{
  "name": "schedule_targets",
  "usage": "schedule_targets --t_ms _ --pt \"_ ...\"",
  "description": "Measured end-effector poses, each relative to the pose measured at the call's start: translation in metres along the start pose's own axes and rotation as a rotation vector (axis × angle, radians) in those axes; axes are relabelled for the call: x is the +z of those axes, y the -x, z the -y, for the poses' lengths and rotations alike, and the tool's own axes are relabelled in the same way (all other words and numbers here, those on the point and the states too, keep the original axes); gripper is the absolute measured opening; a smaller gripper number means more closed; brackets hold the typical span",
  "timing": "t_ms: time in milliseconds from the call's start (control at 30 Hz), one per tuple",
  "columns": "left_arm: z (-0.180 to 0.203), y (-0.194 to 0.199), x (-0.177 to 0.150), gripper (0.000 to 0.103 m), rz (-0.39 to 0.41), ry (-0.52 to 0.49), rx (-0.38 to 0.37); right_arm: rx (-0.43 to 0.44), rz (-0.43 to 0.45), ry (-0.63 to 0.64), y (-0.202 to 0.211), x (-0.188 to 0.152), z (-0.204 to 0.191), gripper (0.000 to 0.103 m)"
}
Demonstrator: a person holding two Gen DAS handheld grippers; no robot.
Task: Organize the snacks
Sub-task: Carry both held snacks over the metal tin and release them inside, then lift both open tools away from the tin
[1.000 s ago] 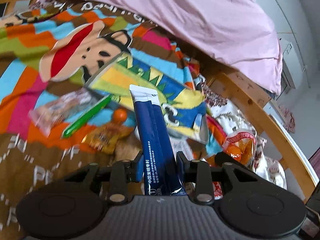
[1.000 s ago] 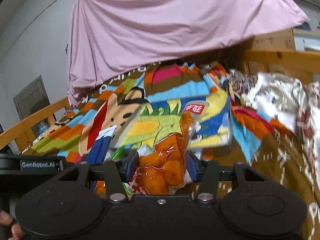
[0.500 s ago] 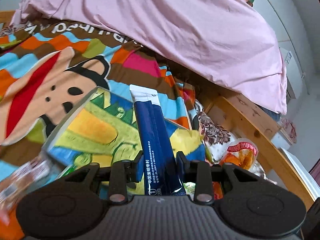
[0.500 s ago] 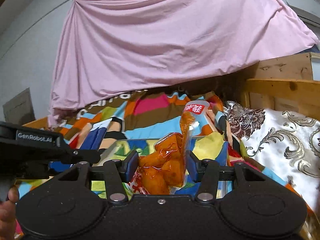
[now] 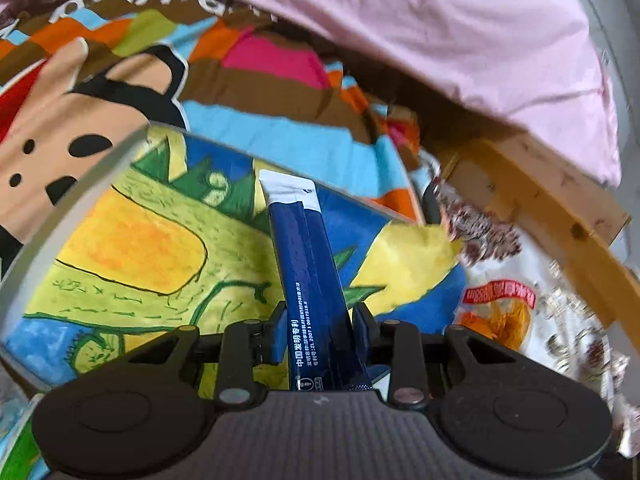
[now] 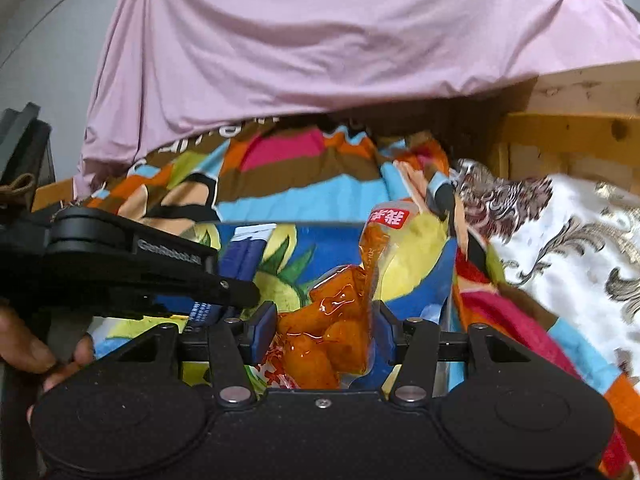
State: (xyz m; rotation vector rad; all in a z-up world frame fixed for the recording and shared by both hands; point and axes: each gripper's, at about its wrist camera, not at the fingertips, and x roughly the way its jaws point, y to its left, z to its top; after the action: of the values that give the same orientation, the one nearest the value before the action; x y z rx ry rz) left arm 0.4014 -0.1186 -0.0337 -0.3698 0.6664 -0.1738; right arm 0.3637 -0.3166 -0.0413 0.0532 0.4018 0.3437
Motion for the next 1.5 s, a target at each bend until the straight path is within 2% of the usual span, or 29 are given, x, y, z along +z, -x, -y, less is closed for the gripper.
schedule_targets --t_ms 167,433,467,600,633,733,833,900,967,1167,1333,1500 --pt "-0.006 -0.017 -0.008 0.036 -0.043 -0.011 0.029 0.007 -0.046 -0.005 -0.009 -0.007 0.002 0.054" --pt "-0.01 -0.021 -0.015 0.039 -0.07 0.0 0.038 -0.005 -0.056 -0.008 -0.011 -0.007 0.008 0.054" --pt "-0.01 -0.021 -0.014 0.042 -0.074 0.004 0.042 -0.009 -0.053 -0.005 -0.01 -0.006 0.008 0.055" --pt "-0.016 -0.012 -0.013 0.065 -0.065 0.064 -0.003 -0.033 -0.031 -0.006 -0.001 -0.001 0.01 0.073" --pt "-0.017 -0.007 -0.013 0.072 -0.055 0.077 -0.007 -0.036 -0.026 -0.009 0.001 0.0 0.011 0.074" --pt "-0.017 0.01 -0.012 0.085 -0.01 0.086 -0.02 -0.048 0.01 -0.01 0.016 0.008 0.009 0.084" --pt "-0.016 0.032 -0.011 0.096 0.044 0.078 -0.023 -0.052 0.047 -0.006 0.033 0.016 0.006 0.089" --pt "-0.015 0.048 -0.01 0.102 0.084 0.065 -0.017 -0.055 0.076 -0.015 0.048 0.02 0.004 0.097" --pt "-0.014 0.068 -0.009 0.102 0.132 0.05 -0.001 -0.048 0.101 -0.033 0.063 0.023 0.003 0.102" --pt "-0.013 0.123 -0.013 0.102 0.206 0.023 0.041 -0.055 0.15 -0.088 0.105 0.026 -0.004 0.102" --pt "-0.015 0.172 -0.033 0.103 0.286 0.023 0.092 -0.074 0.196 -0.129 0.14 0.024 -0.014 0.102" --pt "-0.007 0.219 -0.063 0.103 0.371 -0.04 0.116 -0.08 0.247 -0.172 0.182 0.009 -0.031 0.102"
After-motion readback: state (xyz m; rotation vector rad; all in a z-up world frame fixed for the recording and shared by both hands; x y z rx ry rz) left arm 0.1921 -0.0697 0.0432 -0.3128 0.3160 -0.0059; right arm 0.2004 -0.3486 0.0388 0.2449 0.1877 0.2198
